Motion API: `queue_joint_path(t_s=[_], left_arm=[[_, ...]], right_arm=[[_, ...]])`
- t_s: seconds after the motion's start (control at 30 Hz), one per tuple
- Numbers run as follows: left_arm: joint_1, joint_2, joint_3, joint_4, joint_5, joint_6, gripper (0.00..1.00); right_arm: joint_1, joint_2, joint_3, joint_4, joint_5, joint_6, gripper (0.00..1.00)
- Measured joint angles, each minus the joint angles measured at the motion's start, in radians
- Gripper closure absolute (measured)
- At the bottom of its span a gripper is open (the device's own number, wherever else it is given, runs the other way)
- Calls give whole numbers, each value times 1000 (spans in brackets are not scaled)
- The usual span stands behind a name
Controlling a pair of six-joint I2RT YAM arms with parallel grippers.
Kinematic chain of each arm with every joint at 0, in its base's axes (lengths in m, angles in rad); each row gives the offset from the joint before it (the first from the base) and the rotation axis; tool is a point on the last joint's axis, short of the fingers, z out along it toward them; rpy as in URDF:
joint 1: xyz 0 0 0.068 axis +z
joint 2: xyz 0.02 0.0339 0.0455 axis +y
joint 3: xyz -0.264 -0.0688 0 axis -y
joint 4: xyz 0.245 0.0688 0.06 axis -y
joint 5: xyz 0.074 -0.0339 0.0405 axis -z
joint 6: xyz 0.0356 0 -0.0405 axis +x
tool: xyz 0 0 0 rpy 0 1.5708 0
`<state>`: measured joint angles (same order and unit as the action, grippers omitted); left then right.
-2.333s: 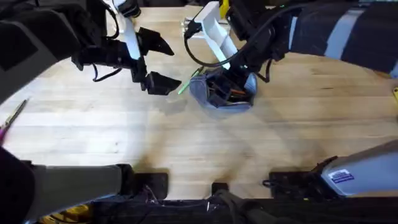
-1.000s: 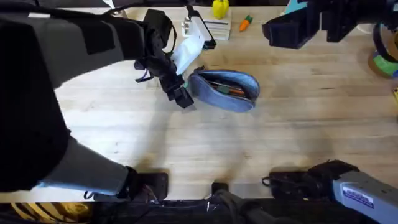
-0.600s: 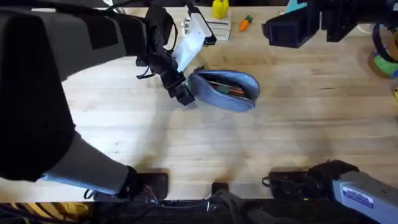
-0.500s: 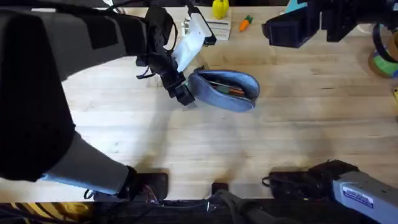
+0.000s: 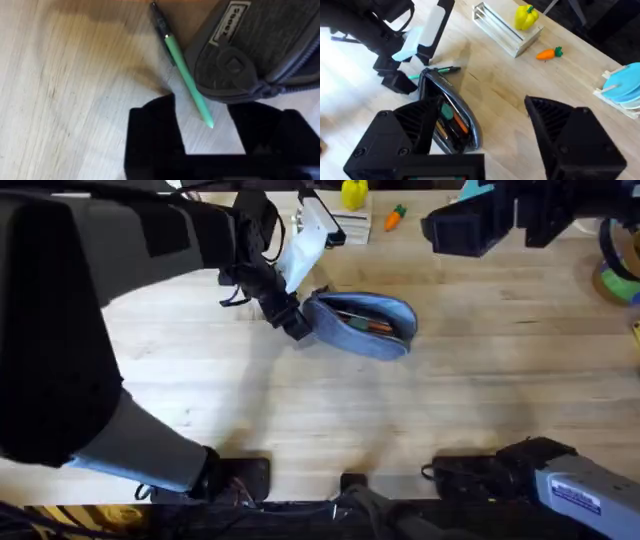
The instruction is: Unzip the bag, pick up the pens from the table one at a time and place them inside, then zip the bag closed.
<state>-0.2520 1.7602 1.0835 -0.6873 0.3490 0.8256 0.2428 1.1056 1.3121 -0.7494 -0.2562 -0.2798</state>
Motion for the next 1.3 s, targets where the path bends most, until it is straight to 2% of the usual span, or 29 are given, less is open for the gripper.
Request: queue_joint_path(t_s=[0.07, 0.17, 0.27, 0.3, 0.67, 1.0, 1.3], left_arm=[[0, 4, 3, -8, 14, -9, 528], [0, 6, 4, -14, 25, -21, 651], [2, 8, 5, -17, 29, -41, 888], [4, 7, 6, -16, 29, -48, 933], [8, 8, 6, -17, 32, -57, 958], [32, 16, 10, -5, 61, -150, 960], [38, 71, 174, -109, 70, -180, 960]], right_arm=[[0, 0, 0, 0, 0, 0, 4], [0, 0, 0, 1, 0, 0, 4], [0, 0, 0, 1, 0, 0, 3], [0, 0, 0, 0, 0, 0, 3], [0, 0, 0, 0, 0, 0, 3], [0, 0, 0, 0, 0, 1, 3], [0, -2, 0, 6, 12, 0, 5]])
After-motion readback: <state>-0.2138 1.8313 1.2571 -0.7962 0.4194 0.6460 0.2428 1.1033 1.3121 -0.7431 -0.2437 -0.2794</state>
